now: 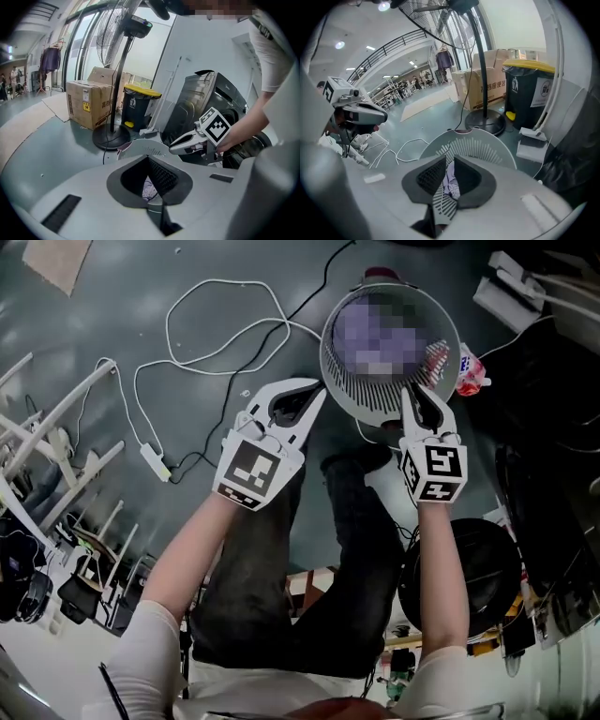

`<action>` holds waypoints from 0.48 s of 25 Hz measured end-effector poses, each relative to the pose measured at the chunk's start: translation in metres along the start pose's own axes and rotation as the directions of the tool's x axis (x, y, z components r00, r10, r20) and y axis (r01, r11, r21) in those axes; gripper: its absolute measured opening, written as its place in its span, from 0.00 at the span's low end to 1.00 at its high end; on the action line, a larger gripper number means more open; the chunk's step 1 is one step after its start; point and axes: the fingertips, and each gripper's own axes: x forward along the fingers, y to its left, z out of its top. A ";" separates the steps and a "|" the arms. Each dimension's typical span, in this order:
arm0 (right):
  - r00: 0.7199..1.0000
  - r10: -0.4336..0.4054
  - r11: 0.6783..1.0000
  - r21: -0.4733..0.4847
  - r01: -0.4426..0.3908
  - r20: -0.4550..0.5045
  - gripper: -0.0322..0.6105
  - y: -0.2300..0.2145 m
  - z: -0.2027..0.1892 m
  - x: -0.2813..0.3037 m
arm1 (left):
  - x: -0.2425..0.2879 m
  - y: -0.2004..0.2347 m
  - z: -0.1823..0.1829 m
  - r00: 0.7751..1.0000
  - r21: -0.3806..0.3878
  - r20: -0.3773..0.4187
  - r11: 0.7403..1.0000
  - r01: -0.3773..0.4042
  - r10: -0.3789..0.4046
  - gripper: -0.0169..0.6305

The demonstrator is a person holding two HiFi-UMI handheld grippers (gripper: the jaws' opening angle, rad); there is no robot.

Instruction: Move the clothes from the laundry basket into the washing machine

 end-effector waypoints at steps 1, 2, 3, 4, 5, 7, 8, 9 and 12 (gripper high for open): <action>1.000 0.008 1.000 -0.009 -0.008 -0.008 0.16 -0.001 -0.004 0.010 | 0.005 0.003 -0.004 1.000 0.001 0.002 1.000 -0.004 0.004 0.04; 1.000 0.013 1.000 -0.017 -0.014 -0.015 0.16 -0.002 -0.008 0.019 | 0.009 0.006 -0.008 1.000 0.002 0.003 1.000 -0.006 0.006 0.04; 1.000 0.018 1.000 -0.024 -0.019 -0.022 0.16 -0.004 -0.011 0.027 | 0.013 0.009 -0.012 1.000 0.005 0.003 1.000 -0.007 0.007 0.04; 0.999 0.022 0.999 -0.031 -0.023 -0.030 0.17 -0.005 -0.015 0.035 | 0.017 0.011 -0.016 1.000 0.009 0.002 1.000 -0.005 0.005 0.04; 0.999 0.025 0.999 -0.038 -0.027 -0.041 0.17 -0.006 -0.019 0.042 | 0.022 0.013 -0.020 1.000 0.013 0.001 1.000 -0.003 0.003 0.04; 0.997 0.032 0.997 -0.067 -0.036 -0.070 0.17 -0.011 -0.027 0.055 | 0.032 0.018 -0.025 1.000 0.023 0.001 1.000 0.005 -0.005 0.04; 0.996 0.035 0.995 -0.088 -0.043 -0.087 0.18 -0.013 -0.031 0.061 | 0.037 0.020 -0.027 1.000 0.027 0.002 1.000 0.010 -0.010 0.03; 0.994 0.039 0.992 -0.113 -0.050 -0.104 0.18 -0.017 -0.035 0.067 | 0.042 0.022 -0.028 1.000 0.032 0.004 0.999 0.017 -0.017 0.04; 0.987 0.057 0.976 -0.198 -0.086 -0.149 0.20 -0.028 -0.044 0.084 | 0.057 0.027 -0.029 0.999 0.054 0.012 0.998 0.045 -0.045 0.03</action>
